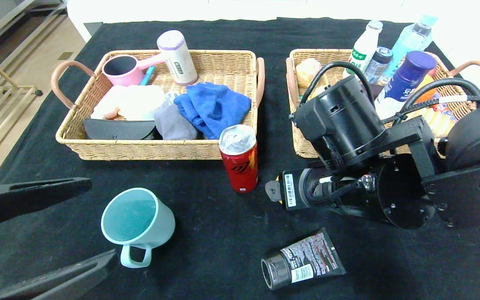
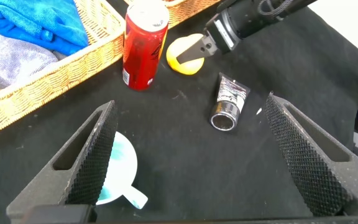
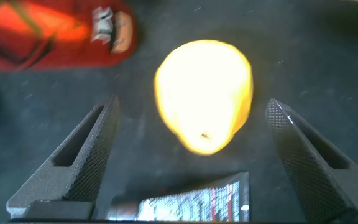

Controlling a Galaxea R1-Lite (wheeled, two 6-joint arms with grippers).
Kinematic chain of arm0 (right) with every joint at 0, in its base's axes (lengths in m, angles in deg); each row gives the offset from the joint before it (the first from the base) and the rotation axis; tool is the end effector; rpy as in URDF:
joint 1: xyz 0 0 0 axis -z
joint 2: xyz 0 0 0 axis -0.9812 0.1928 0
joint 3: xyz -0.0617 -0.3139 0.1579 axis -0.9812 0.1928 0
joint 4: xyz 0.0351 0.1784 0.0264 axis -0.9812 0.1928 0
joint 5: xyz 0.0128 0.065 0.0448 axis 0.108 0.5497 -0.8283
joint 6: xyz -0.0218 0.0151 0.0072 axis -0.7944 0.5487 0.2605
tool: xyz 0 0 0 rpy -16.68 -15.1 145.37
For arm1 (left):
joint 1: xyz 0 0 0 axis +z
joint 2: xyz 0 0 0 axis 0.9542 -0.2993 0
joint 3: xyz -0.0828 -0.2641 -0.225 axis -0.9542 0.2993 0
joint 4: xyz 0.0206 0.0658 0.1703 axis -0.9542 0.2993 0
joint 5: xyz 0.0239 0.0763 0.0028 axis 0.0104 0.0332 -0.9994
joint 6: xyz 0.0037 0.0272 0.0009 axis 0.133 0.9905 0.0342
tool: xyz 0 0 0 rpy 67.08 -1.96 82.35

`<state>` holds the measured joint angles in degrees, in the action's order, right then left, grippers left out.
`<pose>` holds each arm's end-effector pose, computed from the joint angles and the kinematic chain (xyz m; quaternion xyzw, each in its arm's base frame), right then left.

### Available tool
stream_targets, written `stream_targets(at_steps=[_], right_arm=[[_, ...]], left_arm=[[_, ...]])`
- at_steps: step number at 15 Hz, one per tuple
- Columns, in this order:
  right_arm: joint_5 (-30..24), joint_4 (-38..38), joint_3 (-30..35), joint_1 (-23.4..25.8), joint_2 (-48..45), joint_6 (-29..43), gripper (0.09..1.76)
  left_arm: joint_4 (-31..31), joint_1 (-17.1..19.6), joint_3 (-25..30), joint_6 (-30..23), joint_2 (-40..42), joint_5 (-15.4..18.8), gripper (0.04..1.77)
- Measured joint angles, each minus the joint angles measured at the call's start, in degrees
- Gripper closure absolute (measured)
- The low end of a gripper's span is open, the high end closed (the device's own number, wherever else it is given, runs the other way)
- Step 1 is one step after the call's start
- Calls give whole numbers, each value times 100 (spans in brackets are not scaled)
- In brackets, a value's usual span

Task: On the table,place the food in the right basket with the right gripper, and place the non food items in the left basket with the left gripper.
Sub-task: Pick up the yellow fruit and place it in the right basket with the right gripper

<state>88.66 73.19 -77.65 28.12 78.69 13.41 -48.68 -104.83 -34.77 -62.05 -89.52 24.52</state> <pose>0.2336 0.2666 0.3003 0.0115 0.3081 0.1285 0.9426 0.0452 -0.0368 0.3093 0.0483 0.0165 -0.3997 0.9152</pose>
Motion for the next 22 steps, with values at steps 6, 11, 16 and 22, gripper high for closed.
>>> stream_targets(at_steps=[6, 11, 16, 22], right_arm=[[168, -12, -102, 46, 239, 0, 14], [362, -17, -157, 11, 397, -16, 14], [494, -39, -222, 7, 534, -27, 14], [494, -37, -249, 0, 606, -24, 32]], left_arm=[[-20, 0, 0, 6, 16, 1, 9], [-4, 0, 0, 6, 20, 9, 9], [0, 0, 4, 39, 30, 9, 9], [2, -2, 6, 48, 30, 11, 9]])
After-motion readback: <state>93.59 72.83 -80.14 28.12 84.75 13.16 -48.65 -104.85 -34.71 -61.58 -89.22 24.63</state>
